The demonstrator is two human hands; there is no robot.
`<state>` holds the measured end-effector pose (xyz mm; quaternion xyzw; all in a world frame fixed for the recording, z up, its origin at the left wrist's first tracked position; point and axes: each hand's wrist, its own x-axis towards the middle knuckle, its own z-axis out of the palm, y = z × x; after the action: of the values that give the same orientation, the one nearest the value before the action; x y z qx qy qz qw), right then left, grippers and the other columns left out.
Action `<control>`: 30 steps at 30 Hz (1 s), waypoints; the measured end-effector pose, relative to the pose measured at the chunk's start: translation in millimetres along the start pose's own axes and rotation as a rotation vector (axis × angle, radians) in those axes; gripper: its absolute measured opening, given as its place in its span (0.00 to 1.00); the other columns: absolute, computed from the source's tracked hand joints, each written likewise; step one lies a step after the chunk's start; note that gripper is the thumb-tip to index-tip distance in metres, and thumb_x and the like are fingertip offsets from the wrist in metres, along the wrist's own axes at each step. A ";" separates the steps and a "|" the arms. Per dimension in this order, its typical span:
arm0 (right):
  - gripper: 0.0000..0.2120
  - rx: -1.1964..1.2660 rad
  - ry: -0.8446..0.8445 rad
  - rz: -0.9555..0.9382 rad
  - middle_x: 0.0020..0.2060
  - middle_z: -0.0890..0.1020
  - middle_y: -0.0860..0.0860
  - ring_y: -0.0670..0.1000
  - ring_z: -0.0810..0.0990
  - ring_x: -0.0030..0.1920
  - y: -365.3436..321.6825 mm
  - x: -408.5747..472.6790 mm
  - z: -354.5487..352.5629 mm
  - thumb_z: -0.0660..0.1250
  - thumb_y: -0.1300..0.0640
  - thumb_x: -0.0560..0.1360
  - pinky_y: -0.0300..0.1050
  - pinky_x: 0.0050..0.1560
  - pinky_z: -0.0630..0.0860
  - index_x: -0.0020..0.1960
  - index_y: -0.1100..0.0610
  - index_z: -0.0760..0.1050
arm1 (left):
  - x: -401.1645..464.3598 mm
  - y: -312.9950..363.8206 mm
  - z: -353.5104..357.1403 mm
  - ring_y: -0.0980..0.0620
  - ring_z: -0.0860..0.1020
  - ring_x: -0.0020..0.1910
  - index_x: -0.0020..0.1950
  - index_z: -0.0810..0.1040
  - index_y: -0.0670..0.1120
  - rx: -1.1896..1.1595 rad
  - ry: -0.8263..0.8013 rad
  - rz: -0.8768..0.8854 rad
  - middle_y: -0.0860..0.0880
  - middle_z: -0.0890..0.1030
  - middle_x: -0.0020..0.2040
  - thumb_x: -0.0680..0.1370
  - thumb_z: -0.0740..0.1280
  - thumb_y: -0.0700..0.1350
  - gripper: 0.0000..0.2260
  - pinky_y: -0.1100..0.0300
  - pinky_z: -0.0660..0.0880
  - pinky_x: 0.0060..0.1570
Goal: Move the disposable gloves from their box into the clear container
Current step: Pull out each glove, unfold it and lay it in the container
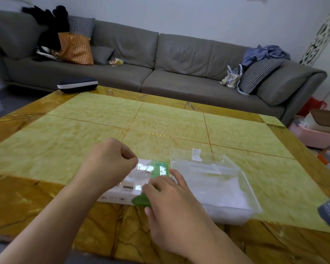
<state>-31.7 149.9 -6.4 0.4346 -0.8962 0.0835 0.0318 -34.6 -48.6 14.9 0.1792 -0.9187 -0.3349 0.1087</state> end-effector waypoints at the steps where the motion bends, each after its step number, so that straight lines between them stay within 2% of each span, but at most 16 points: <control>1: 0.16 -0.005 -0.004 0.003 0.65 0.76 0.51 0.53 0.70 0.69 -0.1 0.2 0.3 0.64 0.52 0.81 0.54 0.83 0.42 0.67 0.53 0.74 | 0.2 -1.0 0.5 0.57 0.82 0.32 0.40 0.85 0.53 0.046 0.009 0.007 0.57 0.84 0.34 0.75 0.74 0.48 0.04 0.57 0.82 0.35; 3: 0.17 -0.013 -0.009 0.008 0.65 0.76 0.52 0.54 0.70 0.69 0.1 0.8 0.1 0.64 0.52 0.80 0.55 0.83 0.43 0.68 0.53 0.74 | 0.2 -4.5 7.2 0.55 0.82 0.37 0.41 0.82 0.54 0.245 -0.064 -0.012 0.56 0.83 0.37 0.72 0.77 0.56 0.09 0.53 0.83 0.40; 5: 0.18 -0.030 -0.013 0.006 0.64 0.77 0.53 0.54 0.70 0.68 -0.4 1.6 -0.1 0.64 0.52 0.80 0.55 0.83 0.44 0.69 0.53 0.74 | 3.1 -9.3 17.6 0.53 0.82 0.37 0.39 0.82 0.53 0.368 -0.134 -0.042 0.54 0.83 0.37 0.71 0.76 0.61 0.12 0.53 0.83 0.40; 9: 0.18 -0.048 -0.011 0.014 0.63 0.77 0.53 0.55 0.71 0.67 -1.6 2.0 1.2 0.65 0.52 0.79 0.56 0.83 0.45 0.68 0.54 0.74 | 9.3 -13.4 29.4 0.50 0.81 0.40 0.39 0.81 0.54 0.396 -0.101 -0.013 0.53 0.83 0.35 0.76 0.73 0.53 0.08 0.53 0.83 0.40; 11: 0.18 -0.057 -0.015 0.010 0.62 0.77 0.53 0.55 0.71 0.66 -1.0 2.1 2.1 0.66 0.52 0.78 0.56 0.83 0.46 0.67 0.54 0.74 | 9.6 -16.2 30.9 0.50 0.81 0.38 0.38 0.80 0.52 0.384 -0.083 -0.013 0.53 0.82 0.33 0.77 0.70 0.51 0.08 0.52 0.82 0.38; 12: 0.18 -0.060 -0.011 0.008 0.61 0.77 0.53 0.55 0.72 0.66 -1.0 2.3 2.5 0.66 0.53 0.78 0.56 0.83 0.47 0.66 0.54 0.74 | 9.2 -16.8 31.4 0.50 0.80 0.36 0.38 0.79 0.51 0.382 -0.073 -0.018 0.53 0.82 0.33 0.77 0.68 0.53 0.10 0.53 0.81 0.37; 15: 0.20 -0.053 -0.020 0.016 0.61 0.78 0.53 0.55 0.72 0.66 -1.4 3.0 3.1 0.68 0.53 0.76 0.58 0.82 0.49 0.67 0.54 0.74 | 6.7 -12.1 32.8 0.49 0.79 0.35 0.37 0.77 0.49 0.467 -0.029 -0.023 0.52 0.80 0.33 0.75 0.67 0.67 0.22 0.56 0.74 0.35; 16: 0.22 -0.056 -0.022 0.018 0.62 0.77 0.54 0.55 0.72 0.67 -1.3 3.5 2.4 0.69 0.53 0.76 0.58 0.82 0.49 0.69 0.54 0.73 | 6.9 -10.4 34.1 0.50 0.79 0.36 0.37 0.77 0.49 0.478 -0.027 -0.016 0.52 0.80 0.33 0.75 0.67 0.69 0.23 0.55 0.74 0.36; 19: 0.22 -0.064 -0.029 0.018 0.65 0.77 0.54 0.55 0.70 0.69 -1.4 3.8 0.2 0.68 0.54 0.77 0.58 0.83 0.46 0.70 0.54 0.73 | 7.2 -7.3 33.8 0.51 0.80 0.33 0.37 0.79 0.49 0.323 -0.076 -0.014 0.51 0.81 0.31 0.78 0.71 0.57 0.15 0.58 0.74 0.32; 21: 0.20 -0.058 -0.018 0.015 0.62 0.78 0.53 0.55 0.71 0.67 -1.3 2.6 -0.9 0.68 0.55 0.77 0.56 0.83 0.46 0.68 0.55 0.74 | 6.8 -3.8 26.4 0.53 0.76 0.27 0.37 0.81 0.45 0.158 -0.098 -0.022 0.52 0.80 0.29 0.79 0.70 0.50 0.13 0.60 0.72 0.29; 25: 0.17 -0.060 -0.010 0.009 0.56 0.79 0.53 0.55 0.75 0.62 0.6 1.8 5.5 0.70 0.57 0.73 0.58 0.82 0.52 0.62 0.55 0.76 | 1.9 10.0 -0.2 0.56 0.68 0.22 0.42 0.83 0.44 -0.240 -0.033 -0.050 0.47 0.77 0.30 0.81 0.69 0.49 0.12 0.61 0.68 0.26; 28: 0.19 -0.081 -0.010 0.004 0.58 0.79 0.54 0.57 0.74 0.63 1.4 3.3 7.7 0.69 0.56 0.73 0.58 0.82 0.51 0.64 0.56 0.76 | 0.5 14.9 -7.9 0.54 0.70 0.30 0.45 0.81 0.44 -0.460 0.097 -0.028 0.46 0.76 0.36 0.81 0.68 0.52 0.12 0.61 0.68 0.32; 30: 0.21 -0.089 -0.017 0.007 0.60 0.79 0.55 0.57 0.74 0.65 0.6 3.9 6.8 0.69 0.56 0.74 0.58 0.82 0.50 0.65 0.57 0.75 | -0.1 11.2 -8.4 0.55 0.76 0.41 0.54 0.79 0.49 -0.441 0.027 0.002 0.52 0.79 0.46 0.80 0.68 0.59 0.14 0.60 0.72 0.41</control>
<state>-34.4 146.0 -12.6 0.4304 -0.9007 0.0401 0.0432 -34.7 -45.4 28.4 0.1546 -0.8218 -0.5252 0.1577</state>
